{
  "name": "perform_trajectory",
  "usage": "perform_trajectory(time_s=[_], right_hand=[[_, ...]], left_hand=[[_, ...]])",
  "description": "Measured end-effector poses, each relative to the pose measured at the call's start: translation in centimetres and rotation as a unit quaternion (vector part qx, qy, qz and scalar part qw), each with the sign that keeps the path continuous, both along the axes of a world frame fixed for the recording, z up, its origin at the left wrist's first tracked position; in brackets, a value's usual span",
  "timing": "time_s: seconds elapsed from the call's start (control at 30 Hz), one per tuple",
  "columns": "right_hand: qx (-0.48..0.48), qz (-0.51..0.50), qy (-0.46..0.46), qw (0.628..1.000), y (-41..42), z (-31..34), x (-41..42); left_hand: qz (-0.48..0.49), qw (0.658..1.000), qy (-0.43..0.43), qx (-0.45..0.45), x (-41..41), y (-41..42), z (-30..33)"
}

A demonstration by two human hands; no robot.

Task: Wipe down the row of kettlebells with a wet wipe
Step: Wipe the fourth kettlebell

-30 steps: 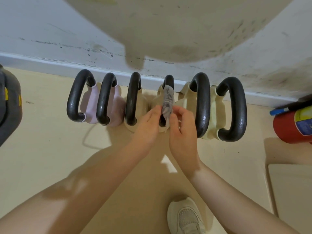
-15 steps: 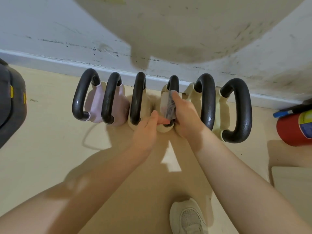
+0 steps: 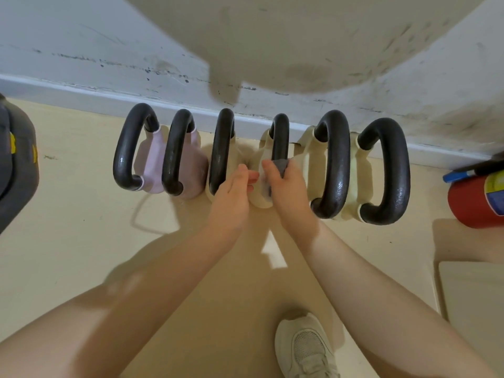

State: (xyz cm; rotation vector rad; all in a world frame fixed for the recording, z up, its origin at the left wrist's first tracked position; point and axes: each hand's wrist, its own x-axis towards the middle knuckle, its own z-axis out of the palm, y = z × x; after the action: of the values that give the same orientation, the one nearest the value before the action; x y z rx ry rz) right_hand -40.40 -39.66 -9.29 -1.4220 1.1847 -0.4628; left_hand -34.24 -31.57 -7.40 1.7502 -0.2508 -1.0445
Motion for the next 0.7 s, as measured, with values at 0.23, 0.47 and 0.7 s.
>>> perform_trajectory(time_s=[0.23, 0.47, 0.7], right_hand=[[-0.132, 0.029, 0.041, 0.99, 3.3, -4.4, -2.1], [-0.203, 0.041, 0.083, 0.975, 2.9, -4.7, -2.3], [-0.145, 0.006, -0.029, 0.989, 3.2, -1.8, -1.0]], left_hand=[[-0.035, 0.999, -0.013, -0.009, -0.2, 0.2, 0.1], [-0.06, 0.997, 0.017, -0.041, -0.4, 0.1, 1.0], [-0.023, 0.998, 0.055, -0.03, -0.1, -0.2, 0.9]])
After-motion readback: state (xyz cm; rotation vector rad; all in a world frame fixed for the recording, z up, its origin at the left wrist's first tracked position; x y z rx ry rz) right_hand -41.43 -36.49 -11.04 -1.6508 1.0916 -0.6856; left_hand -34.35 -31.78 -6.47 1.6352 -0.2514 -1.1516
